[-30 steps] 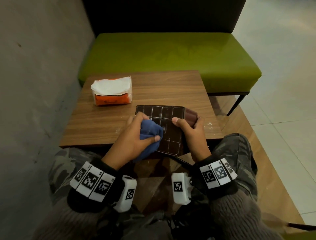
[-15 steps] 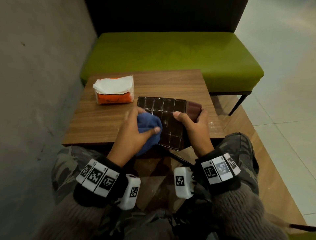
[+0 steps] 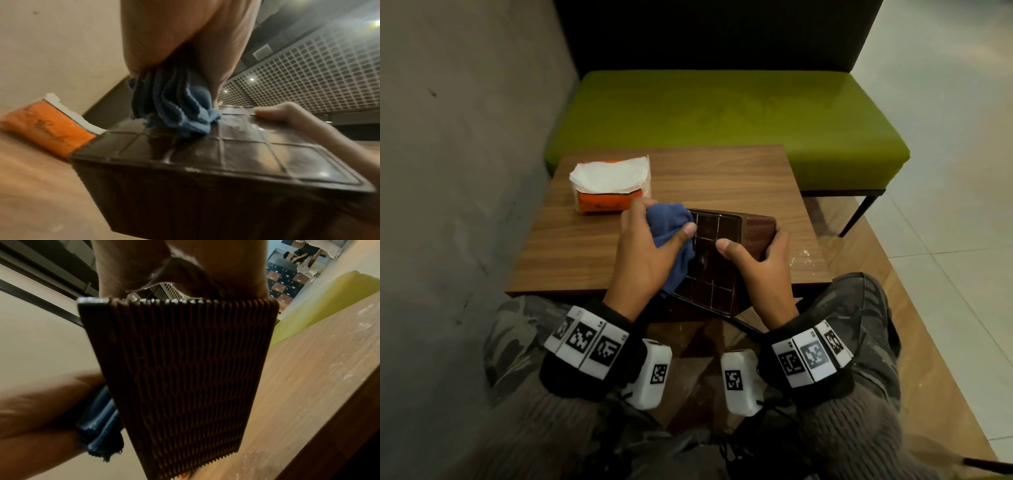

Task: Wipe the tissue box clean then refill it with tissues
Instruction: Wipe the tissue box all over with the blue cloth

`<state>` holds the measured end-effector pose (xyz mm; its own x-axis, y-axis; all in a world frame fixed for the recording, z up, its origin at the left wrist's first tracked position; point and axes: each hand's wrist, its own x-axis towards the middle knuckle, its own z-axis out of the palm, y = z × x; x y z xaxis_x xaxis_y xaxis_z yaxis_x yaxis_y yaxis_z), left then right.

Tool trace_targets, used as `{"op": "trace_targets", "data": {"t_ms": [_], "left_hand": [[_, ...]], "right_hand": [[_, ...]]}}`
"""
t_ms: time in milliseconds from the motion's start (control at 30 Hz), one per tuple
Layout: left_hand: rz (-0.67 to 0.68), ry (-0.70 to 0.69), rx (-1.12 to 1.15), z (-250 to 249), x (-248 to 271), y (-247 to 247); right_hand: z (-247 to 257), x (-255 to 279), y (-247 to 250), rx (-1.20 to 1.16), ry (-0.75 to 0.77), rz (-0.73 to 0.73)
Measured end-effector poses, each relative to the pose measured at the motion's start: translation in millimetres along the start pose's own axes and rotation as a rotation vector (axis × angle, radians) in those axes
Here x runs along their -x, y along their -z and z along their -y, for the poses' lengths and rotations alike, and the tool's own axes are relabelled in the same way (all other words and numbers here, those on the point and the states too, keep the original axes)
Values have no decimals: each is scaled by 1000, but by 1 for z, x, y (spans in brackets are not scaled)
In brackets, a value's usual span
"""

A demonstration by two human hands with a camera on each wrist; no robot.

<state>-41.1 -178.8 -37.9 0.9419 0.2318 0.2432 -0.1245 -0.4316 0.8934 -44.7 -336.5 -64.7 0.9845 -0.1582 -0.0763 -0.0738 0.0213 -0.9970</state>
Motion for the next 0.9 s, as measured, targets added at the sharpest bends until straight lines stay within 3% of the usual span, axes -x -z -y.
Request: {"op": "trace_targets", "data": {"t_ms": [133, 300, 500, 633, 800, 900], "left_hand": [[59, -93, -71, -3, 7, -8], [11, 50, -91, 14, -7, 8], [125, -36, -94, 12, -1, 7], [112, -22, -5, 12, -9, 10], [267, -23, -92, 14, 7, 8], [240, -4, -48, 14, 4, 10]], "right_hand": [[0, 0, -1, 6, -9, -5], [1, 2, 3, 29, 13, 1], [-1, 0, -1, 0, -40, -4], [-2, 0, 0, 12, -37, 16], [-3, -2, 4, 21, -35, 6], [-3, 0, 1, 28, -29, 4]]}}
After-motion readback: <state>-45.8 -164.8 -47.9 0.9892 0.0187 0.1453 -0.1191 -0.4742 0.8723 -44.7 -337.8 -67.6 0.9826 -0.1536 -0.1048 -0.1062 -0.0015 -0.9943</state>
